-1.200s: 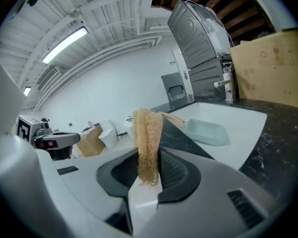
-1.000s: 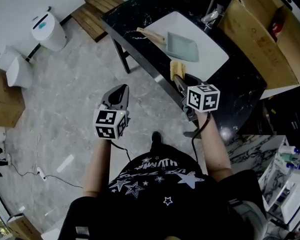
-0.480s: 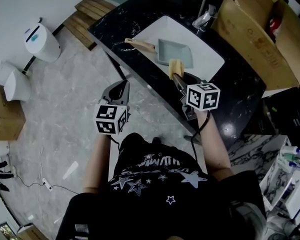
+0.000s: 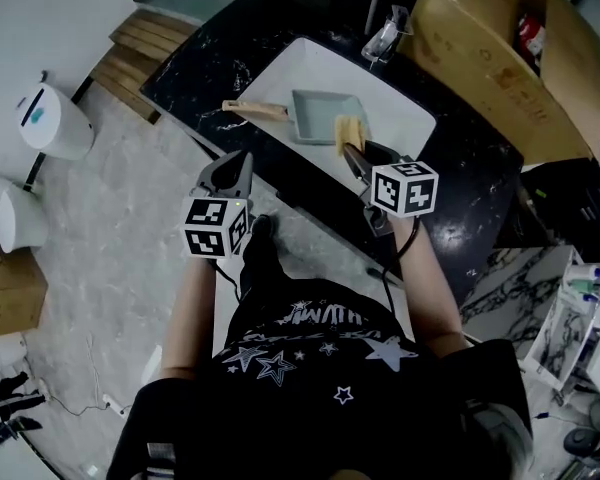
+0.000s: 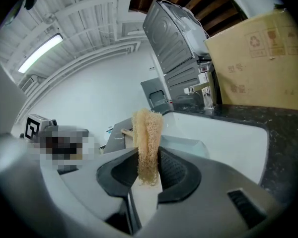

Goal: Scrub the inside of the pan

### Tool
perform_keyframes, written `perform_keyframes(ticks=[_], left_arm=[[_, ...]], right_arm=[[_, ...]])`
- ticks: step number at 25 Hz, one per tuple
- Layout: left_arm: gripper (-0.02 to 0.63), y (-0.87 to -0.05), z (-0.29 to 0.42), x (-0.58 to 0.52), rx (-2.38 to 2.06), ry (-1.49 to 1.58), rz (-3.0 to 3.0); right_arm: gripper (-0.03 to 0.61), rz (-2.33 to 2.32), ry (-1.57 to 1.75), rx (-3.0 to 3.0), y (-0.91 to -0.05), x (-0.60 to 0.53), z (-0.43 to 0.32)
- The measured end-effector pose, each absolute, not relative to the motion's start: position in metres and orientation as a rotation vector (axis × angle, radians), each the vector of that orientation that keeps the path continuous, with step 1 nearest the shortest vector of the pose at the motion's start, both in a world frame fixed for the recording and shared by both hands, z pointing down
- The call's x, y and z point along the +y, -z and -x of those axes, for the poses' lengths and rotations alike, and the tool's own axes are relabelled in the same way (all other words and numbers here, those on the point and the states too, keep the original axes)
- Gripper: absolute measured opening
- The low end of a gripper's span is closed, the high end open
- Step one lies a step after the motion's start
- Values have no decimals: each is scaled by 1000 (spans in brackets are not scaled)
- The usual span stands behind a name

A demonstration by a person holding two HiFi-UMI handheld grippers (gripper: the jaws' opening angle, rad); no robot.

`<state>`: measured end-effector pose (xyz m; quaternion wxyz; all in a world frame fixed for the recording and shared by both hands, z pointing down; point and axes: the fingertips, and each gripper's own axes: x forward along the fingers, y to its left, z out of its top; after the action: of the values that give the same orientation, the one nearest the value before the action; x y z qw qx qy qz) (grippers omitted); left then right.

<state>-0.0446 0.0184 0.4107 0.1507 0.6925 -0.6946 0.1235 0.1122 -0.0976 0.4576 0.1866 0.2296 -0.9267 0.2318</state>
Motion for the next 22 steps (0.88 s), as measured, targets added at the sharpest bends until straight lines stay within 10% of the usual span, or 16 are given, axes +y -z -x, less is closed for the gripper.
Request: perform_keyframes(ticks=[18, 22], left_arm=[[10, -446, 97, -102, -1343, -697, -2287], [151, -459, 93, -109, -1137, -874, -2335]], right_arm=[[91, -1086, -784, -2441, -470, -172, -77], [91, -1159, -802, -2405, -471, -176, -74]])
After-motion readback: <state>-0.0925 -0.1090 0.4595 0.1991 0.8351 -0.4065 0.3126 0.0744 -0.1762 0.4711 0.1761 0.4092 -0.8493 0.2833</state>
